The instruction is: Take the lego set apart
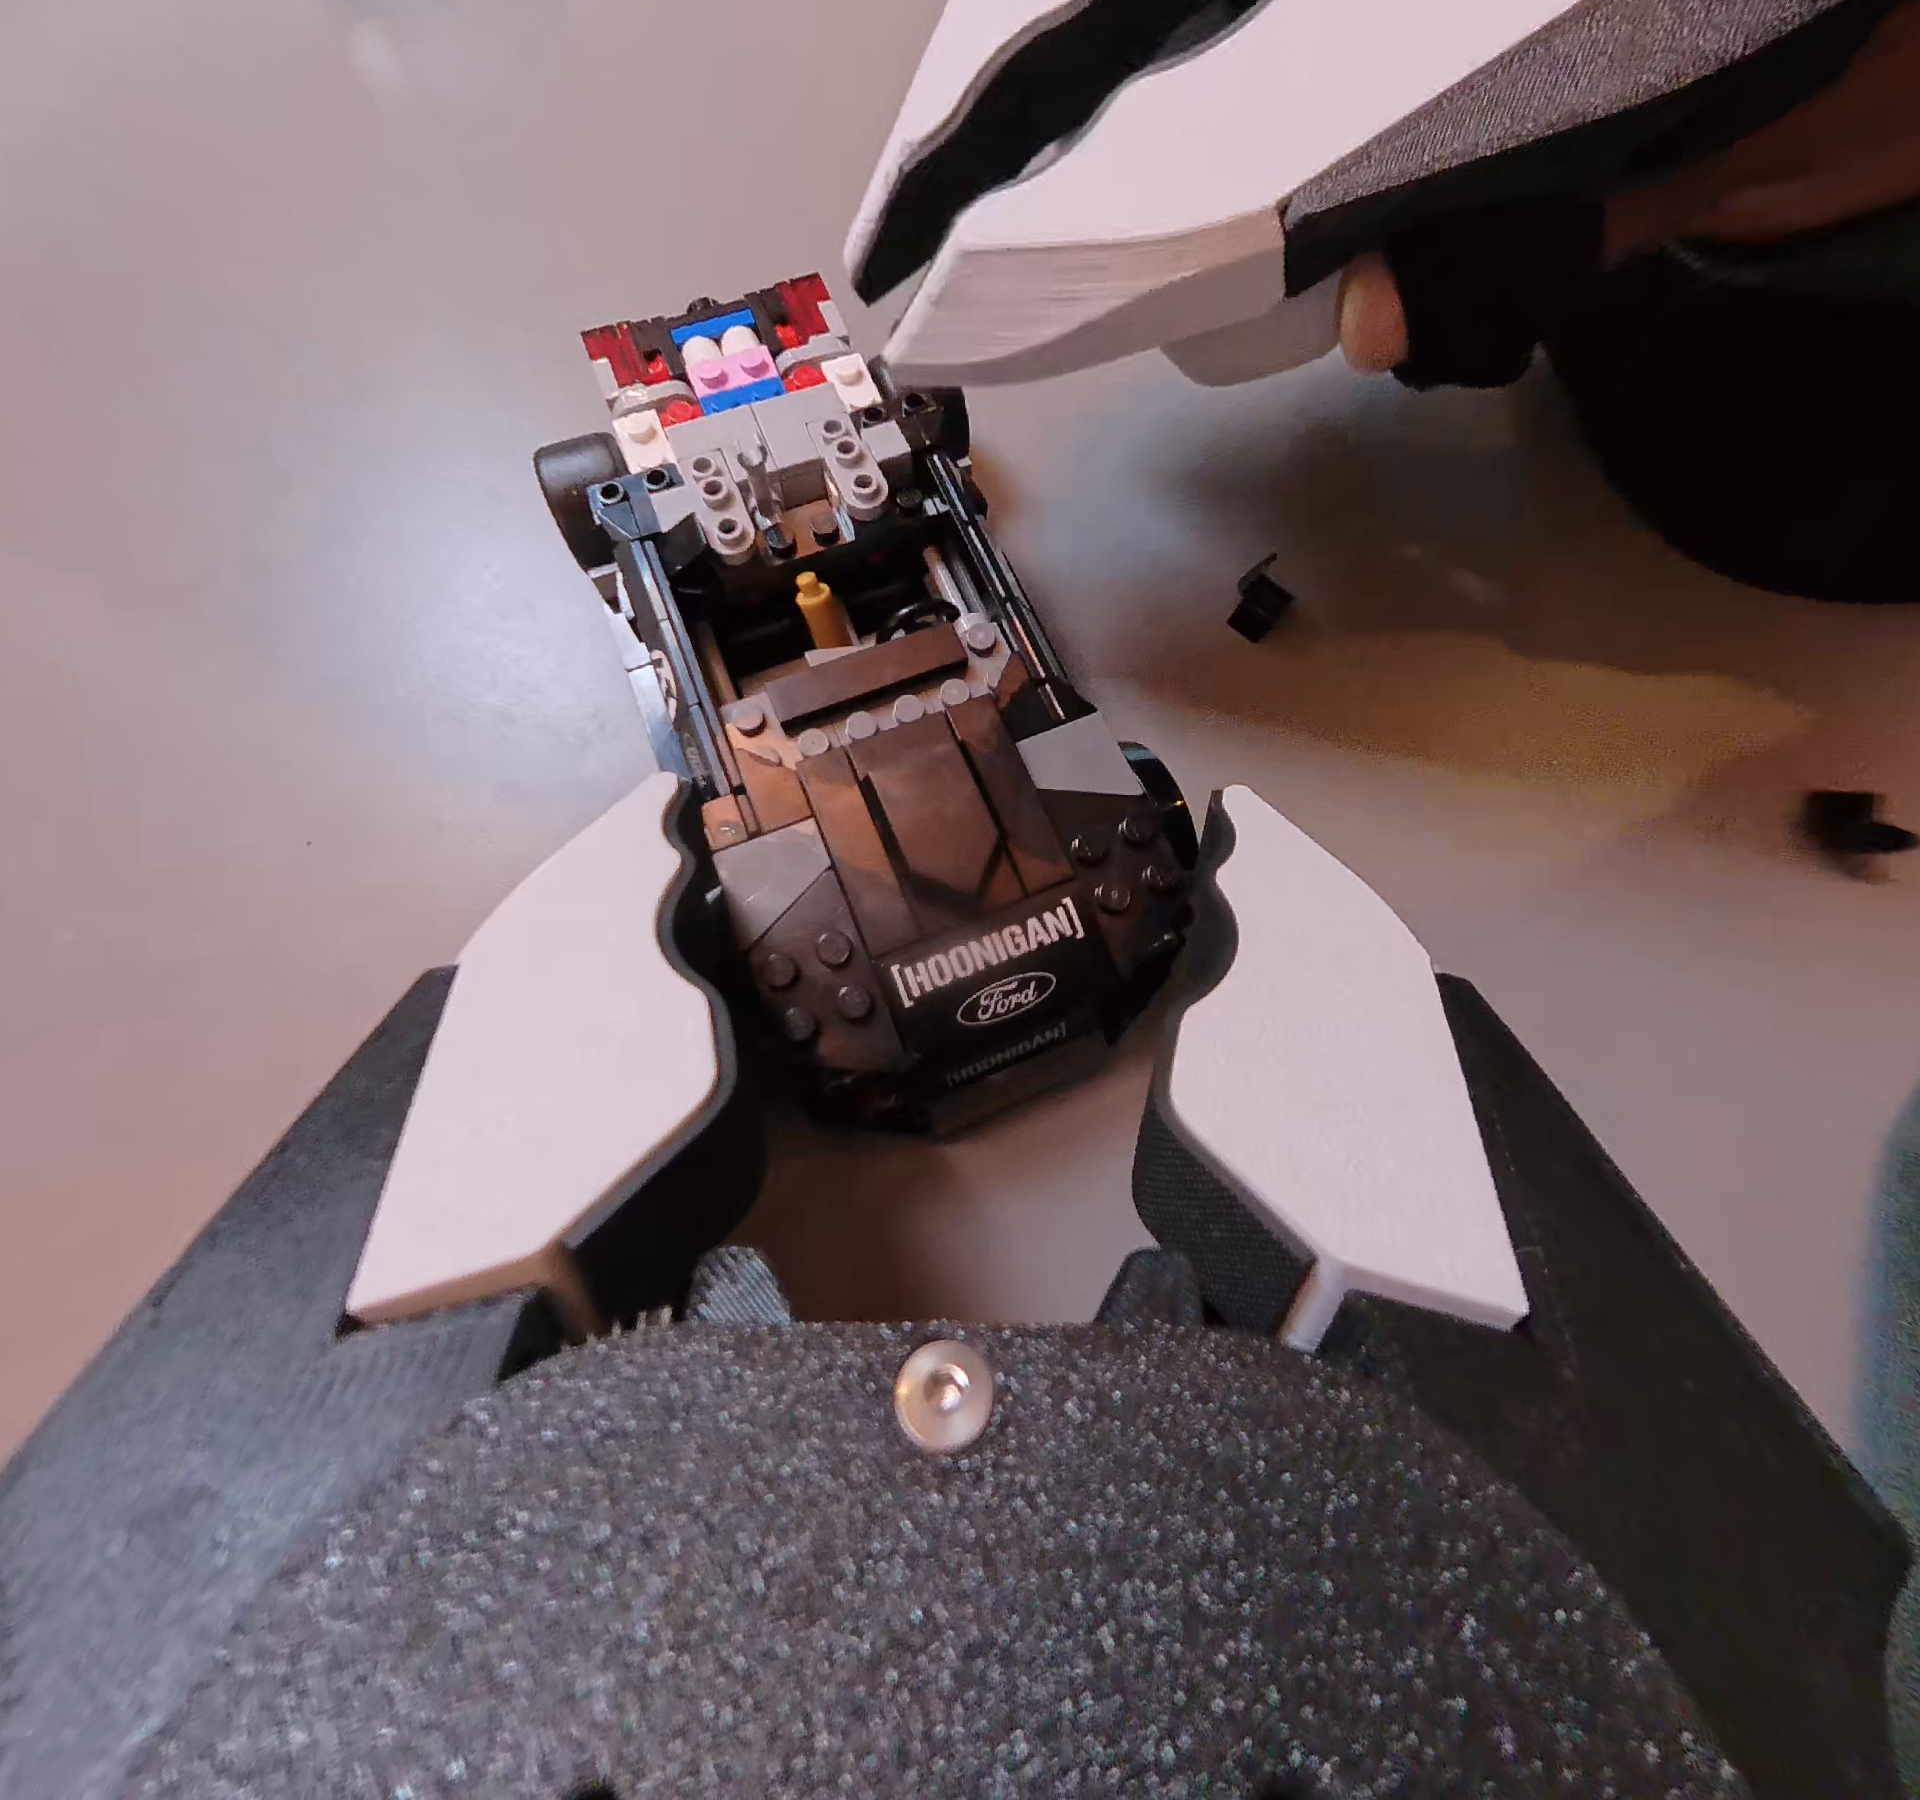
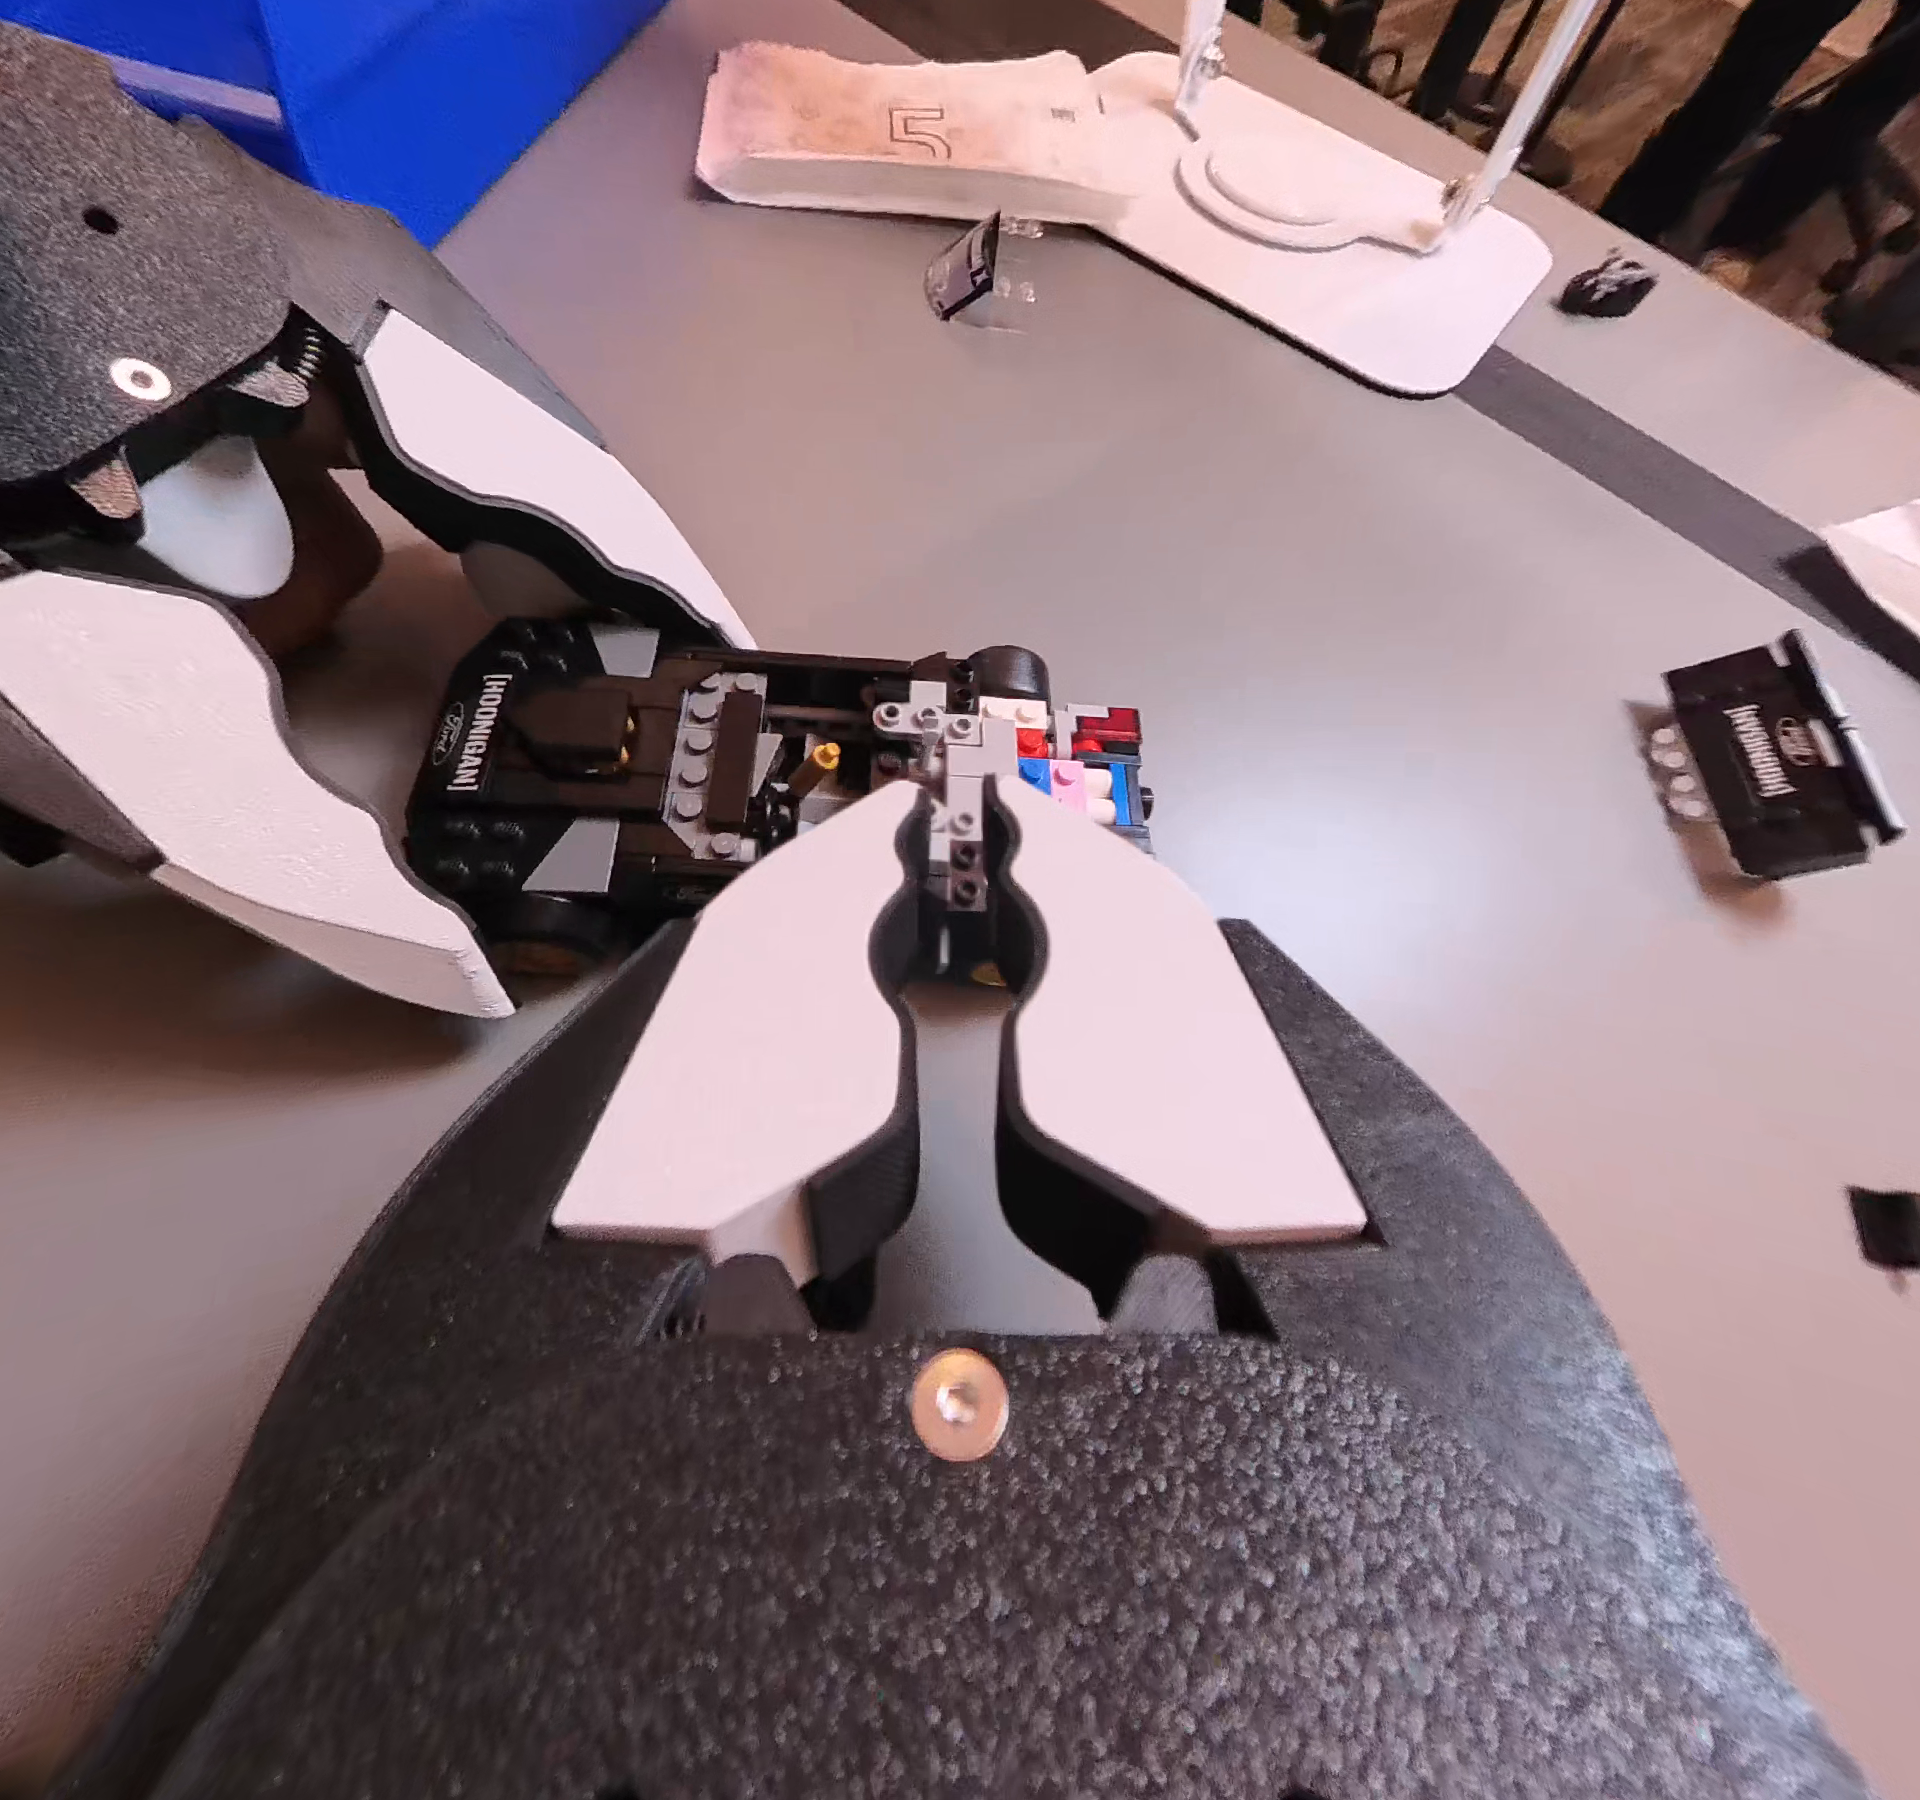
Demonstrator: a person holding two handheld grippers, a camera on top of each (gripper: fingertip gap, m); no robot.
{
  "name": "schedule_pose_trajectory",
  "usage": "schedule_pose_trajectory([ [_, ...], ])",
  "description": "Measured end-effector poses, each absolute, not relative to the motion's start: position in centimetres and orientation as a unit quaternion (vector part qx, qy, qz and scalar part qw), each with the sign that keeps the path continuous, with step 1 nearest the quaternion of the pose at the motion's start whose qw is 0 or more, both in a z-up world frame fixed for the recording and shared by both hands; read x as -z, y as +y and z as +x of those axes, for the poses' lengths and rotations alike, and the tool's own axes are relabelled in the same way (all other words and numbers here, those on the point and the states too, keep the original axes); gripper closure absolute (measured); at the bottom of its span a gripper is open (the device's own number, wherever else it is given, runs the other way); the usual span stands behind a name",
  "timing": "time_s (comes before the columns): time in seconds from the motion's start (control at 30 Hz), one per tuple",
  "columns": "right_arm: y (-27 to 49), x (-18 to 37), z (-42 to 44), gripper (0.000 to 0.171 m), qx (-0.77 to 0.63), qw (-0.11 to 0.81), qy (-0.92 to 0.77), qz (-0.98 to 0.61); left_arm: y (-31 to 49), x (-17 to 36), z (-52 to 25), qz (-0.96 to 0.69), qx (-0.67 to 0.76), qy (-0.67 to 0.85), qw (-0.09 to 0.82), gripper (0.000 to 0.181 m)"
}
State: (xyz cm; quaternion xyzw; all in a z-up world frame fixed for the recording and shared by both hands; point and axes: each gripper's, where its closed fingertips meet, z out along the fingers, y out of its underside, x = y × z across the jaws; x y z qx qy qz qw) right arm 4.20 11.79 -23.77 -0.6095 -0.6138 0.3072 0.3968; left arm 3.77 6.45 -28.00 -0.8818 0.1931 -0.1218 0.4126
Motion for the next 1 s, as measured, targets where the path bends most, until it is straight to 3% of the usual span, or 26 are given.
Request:
schedule_pose_trajectory([
  [0.23, 12.4, 23.3, 4.4, 0.155, -0.345, 0.374, -0.592, -0.625, 6.4, 28.0, 3.8, -0.881, 0.123, 0.194, 0.413, 0.092],
  [1.0, 14.1, 21.2, 8.7, 0.155, -0.33, 0.4, -0.557, -0.648, 6.3, 28.0, 3.8, -0.88, 0.127, 0.198, 0.412, 0.092],
])
